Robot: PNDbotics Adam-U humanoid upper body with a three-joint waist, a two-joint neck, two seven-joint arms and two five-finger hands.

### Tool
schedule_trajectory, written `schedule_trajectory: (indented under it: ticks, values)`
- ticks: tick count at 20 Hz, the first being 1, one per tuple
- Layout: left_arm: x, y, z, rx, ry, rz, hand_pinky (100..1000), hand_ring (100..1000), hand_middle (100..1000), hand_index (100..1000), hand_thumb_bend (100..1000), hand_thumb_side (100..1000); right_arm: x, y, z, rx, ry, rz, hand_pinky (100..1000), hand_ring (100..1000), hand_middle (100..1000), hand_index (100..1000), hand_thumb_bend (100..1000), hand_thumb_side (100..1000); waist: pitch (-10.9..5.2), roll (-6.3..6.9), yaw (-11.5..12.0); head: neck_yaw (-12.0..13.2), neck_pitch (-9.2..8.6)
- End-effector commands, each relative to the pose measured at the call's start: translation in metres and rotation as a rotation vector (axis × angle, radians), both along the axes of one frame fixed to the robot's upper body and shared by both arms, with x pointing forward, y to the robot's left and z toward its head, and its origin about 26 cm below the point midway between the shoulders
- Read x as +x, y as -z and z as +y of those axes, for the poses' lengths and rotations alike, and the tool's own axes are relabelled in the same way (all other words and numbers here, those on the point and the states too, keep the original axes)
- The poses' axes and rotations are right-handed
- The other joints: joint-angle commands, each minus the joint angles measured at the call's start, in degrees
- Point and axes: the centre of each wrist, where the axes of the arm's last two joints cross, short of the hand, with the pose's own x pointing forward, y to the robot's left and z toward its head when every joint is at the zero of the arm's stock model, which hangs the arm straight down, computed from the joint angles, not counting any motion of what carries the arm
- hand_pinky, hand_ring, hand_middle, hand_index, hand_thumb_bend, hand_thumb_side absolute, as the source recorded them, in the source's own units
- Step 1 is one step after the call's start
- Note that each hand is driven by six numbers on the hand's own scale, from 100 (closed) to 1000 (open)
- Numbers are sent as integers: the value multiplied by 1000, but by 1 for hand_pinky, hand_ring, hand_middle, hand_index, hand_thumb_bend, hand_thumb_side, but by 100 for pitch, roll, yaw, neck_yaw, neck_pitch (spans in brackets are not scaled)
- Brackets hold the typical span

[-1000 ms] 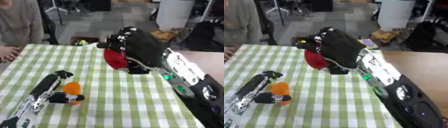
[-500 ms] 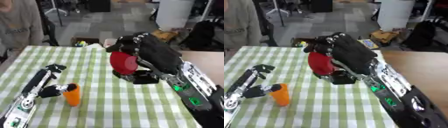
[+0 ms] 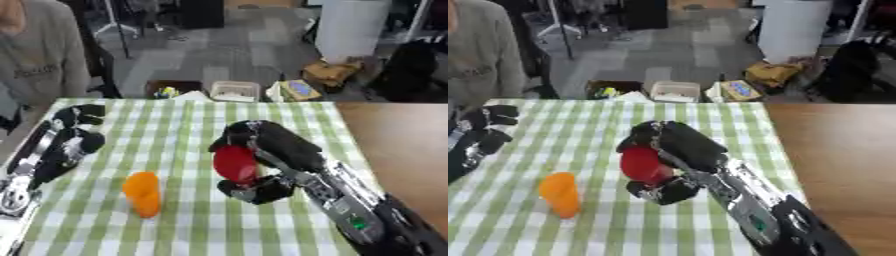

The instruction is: Pour the contents of one cup into another cup.

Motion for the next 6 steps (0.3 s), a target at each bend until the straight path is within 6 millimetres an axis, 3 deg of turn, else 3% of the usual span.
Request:
schedule_trajectory:
  ticks: [1, 6]
  values:
    - [-6, -17, -11, -45, 67, -26, 621, 777, 744, 823, 1000, 942, 19, 22, 1, 42, 60, 27, 277, 123, 137, 663, 216, 100, -63, 20, 26, -56, -72]
    - [-13, -15, -20, -95, 109, 1, 624, 782, 749, 824, 1000, 1000, 28, 55, 4, 74, 111, 39, 310, 164, 162, 689, 263, 100, -40, 15, 19, -84, -90]
